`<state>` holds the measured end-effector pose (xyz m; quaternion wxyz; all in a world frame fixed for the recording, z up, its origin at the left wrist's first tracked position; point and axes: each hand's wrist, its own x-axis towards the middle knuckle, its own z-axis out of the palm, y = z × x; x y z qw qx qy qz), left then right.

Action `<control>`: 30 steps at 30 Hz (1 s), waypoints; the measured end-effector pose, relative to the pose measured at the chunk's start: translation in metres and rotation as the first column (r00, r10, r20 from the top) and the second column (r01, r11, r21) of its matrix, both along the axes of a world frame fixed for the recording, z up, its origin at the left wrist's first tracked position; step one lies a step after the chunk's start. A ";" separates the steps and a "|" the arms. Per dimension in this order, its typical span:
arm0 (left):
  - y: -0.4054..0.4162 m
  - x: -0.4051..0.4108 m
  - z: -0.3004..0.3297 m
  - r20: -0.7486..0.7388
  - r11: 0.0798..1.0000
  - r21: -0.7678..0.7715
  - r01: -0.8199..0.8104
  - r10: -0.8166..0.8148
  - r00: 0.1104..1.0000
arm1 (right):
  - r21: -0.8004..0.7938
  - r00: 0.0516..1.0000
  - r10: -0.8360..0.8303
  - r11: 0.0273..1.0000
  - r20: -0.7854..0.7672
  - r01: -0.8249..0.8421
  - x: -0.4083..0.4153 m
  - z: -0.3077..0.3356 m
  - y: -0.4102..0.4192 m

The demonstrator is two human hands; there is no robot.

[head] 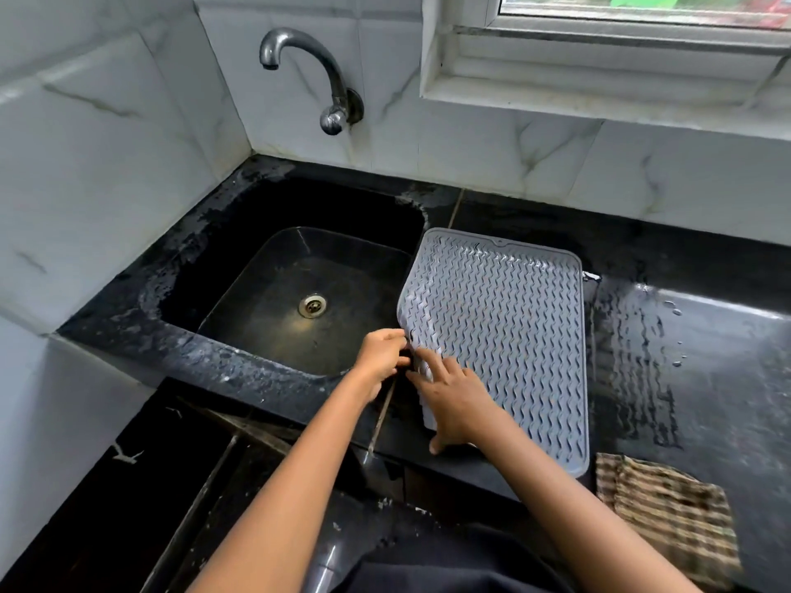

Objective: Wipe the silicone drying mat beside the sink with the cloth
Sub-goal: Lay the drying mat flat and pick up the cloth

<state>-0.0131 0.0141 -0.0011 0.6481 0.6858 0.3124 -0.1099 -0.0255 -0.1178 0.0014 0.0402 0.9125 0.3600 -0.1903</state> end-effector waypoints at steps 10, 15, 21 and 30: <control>-0.024 0.008 -0.008 0.191 0.971 0.198 0.132 -0.170 0.967 | 0.450 0.935 -0.338 0.854 0.104 0.259 -0.009 -0.007 -0.024; -0.022 0.005 0.015 0.202 0.777 0.630 -0.013 -0.148 0.968 | 0.570 0.864 -0.424 0.653 -0.271 0.499 -0.004 -0.009 -0.031; 0.000 -0.009 0.007 -0.236 0.217 0.860 0.461 -0.633 0.738 | 0.164 0.877 -0.285 0.915 -0.387 0.369 -0.014 -0.024 -0.021; -0.009 -0.034 -0.043 -0.374 0.308 0.615 0.726 -0.696 0.613 | -0.063 0.915 -0.237 0.971 -0.327 0.229 -0.011 -0.046 -0.019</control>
